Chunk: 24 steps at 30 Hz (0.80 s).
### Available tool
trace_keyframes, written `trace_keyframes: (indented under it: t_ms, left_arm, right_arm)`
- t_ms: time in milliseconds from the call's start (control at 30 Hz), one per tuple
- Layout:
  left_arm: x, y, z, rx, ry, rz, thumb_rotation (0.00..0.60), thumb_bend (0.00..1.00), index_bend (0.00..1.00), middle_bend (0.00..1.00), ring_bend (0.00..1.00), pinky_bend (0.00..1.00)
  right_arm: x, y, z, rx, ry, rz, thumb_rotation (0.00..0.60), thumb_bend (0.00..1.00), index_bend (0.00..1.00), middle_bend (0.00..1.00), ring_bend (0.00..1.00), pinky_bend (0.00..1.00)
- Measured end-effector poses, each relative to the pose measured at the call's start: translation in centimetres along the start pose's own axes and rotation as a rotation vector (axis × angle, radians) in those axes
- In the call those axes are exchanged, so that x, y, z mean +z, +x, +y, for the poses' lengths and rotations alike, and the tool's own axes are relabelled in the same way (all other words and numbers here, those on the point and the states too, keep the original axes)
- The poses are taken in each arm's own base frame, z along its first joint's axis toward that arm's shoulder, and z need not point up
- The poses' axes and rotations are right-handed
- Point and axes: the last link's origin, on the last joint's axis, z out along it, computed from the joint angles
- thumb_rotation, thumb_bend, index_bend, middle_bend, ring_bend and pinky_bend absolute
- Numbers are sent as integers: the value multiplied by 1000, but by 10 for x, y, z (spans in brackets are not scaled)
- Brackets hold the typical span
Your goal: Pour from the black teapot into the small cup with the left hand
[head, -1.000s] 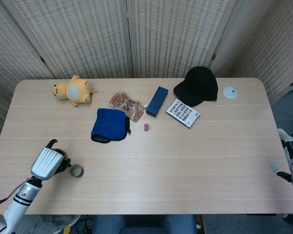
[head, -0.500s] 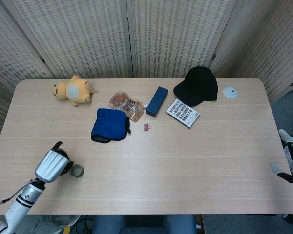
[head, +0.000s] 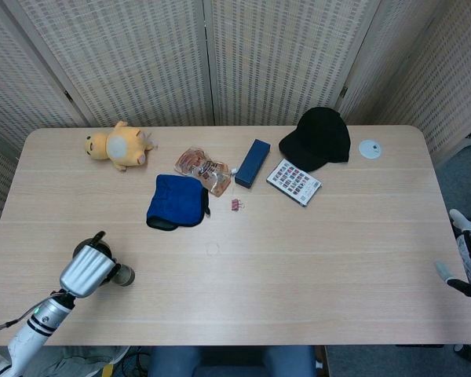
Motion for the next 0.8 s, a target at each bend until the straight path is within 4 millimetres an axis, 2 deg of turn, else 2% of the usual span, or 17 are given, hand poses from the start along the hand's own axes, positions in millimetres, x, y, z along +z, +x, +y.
trace_keyframes:
  t_ms: [800]
  left_arm:
    - [1,1,1,22,-19,14,530,469,1000,1000,949,277]
  right_arm:
    - [-2,1,2,1,-4,4,600,160,162,277,159,180]
